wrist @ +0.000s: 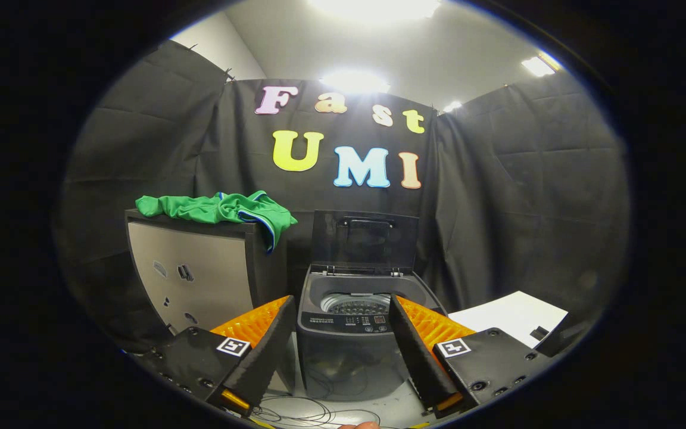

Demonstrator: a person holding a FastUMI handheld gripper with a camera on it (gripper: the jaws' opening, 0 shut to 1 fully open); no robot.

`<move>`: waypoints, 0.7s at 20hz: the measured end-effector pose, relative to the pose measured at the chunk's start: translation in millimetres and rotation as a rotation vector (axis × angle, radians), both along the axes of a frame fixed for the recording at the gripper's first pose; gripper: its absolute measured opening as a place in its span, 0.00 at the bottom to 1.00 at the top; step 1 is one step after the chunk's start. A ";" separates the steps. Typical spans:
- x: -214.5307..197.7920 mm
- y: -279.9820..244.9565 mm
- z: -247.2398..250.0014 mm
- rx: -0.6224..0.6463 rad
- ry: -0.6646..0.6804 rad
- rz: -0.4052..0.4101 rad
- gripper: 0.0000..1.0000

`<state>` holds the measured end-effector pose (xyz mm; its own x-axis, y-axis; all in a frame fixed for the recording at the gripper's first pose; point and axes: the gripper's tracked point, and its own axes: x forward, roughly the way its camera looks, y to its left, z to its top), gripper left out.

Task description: Put the clothes into the washing machine and then close the washing machine lid.

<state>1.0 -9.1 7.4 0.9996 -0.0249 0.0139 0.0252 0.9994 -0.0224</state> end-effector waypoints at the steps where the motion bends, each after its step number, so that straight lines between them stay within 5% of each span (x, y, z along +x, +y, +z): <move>1: -0.9 0.3 1.1 0.000 -0.002 0.000 0.98; 14: -1.2 2.5 -5.9 -0.005 0.014 -0.003 0.98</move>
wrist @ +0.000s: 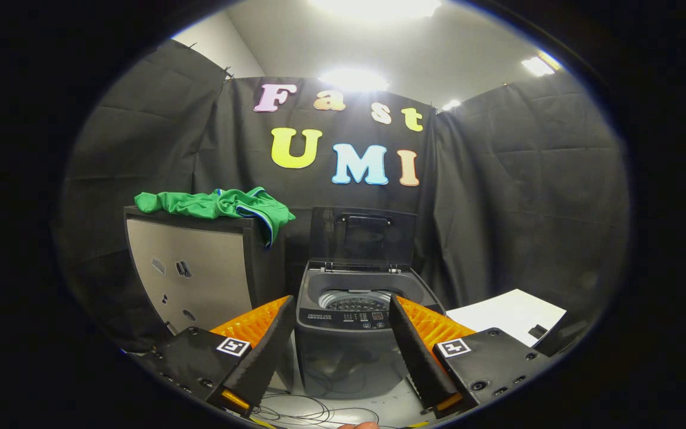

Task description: Put the clothes into the washing machine and then close the washing machine lid.

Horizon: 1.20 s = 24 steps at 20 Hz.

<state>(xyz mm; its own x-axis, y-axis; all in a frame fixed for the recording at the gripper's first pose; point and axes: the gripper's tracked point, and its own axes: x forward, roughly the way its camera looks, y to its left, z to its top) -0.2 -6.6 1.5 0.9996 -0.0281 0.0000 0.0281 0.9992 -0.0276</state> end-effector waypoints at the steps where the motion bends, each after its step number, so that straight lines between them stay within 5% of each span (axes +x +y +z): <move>1: -0.2 0.0 1.2 -0.001 0.000 0.002 0.98; 13: 13.9 26.3 26.7 -0.037 -0.008 0.076 0.98; 24: 74.2 105.1 140.9 -0.041 -0.083 0.323 0.98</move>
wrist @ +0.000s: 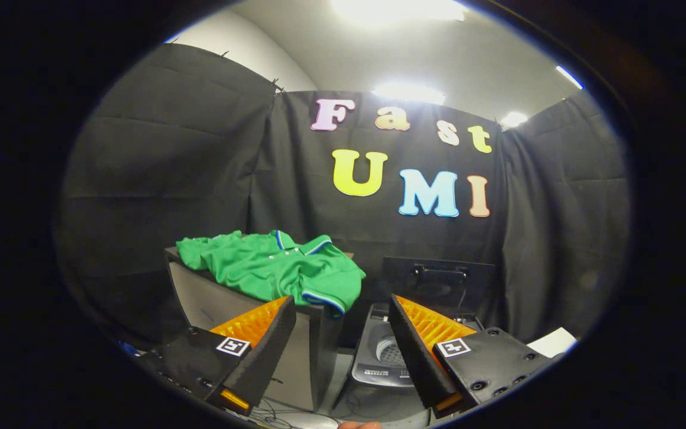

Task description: Put the clothes into the washing machine and then close the washing machine lid.

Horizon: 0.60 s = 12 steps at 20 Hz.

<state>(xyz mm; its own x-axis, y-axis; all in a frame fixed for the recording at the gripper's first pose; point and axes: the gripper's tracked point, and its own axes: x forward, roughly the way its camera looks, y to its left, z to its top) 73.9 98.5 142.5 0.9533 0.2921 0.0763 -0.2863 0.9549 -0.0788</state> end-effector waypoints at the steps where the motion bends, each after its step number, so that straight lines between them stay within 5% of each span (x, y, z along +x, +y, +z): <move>1: 6.6 5.9 15.1 0.012 -0.004 0.014 0.98; 12: 73.3 85.1 113.9 0.005 0.066 0.114 0.98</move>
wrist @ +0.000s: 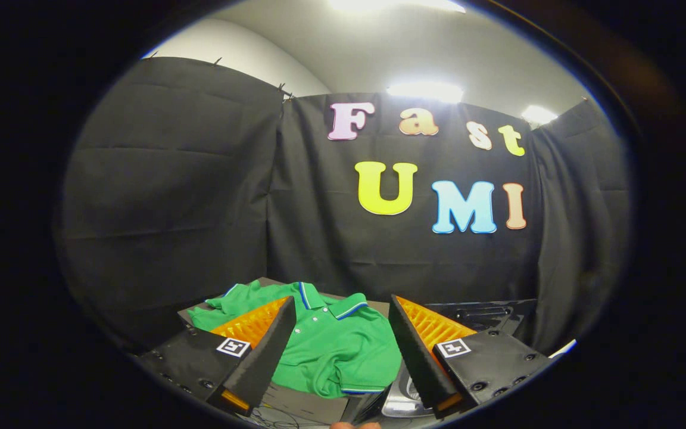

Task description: Put the clothes into the washing machine and then close the washing machine lid.

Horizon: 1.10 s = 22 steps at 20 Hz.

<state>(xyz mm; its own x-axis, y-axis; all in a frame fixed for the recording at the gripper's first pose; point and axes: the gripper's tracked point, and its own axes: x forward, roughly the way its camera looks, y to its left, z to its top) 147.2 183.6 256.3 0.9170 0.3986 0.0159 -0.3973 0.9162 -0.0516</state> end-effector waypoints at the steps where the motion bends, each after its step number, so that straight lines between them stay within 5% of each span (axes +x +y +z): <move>1: 4.9 9.0 2.2 -0.004 0.019 0.017 0.98; 6: 31.2 51.6 0.5 0.026 0.186 0.091 0.98; 13: 74.0 92.3 -35.6 -0.030 0.455 0.085 0.96; 22: 118.7 124.0 -69.2 -0.148 0.525 0.032 0.96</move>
<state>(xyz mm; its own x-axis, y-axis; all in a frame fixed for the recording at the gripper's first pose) 266.0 307.6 187.1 0.7742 0.3892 -0.4991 -0.4317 0.9014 0.0333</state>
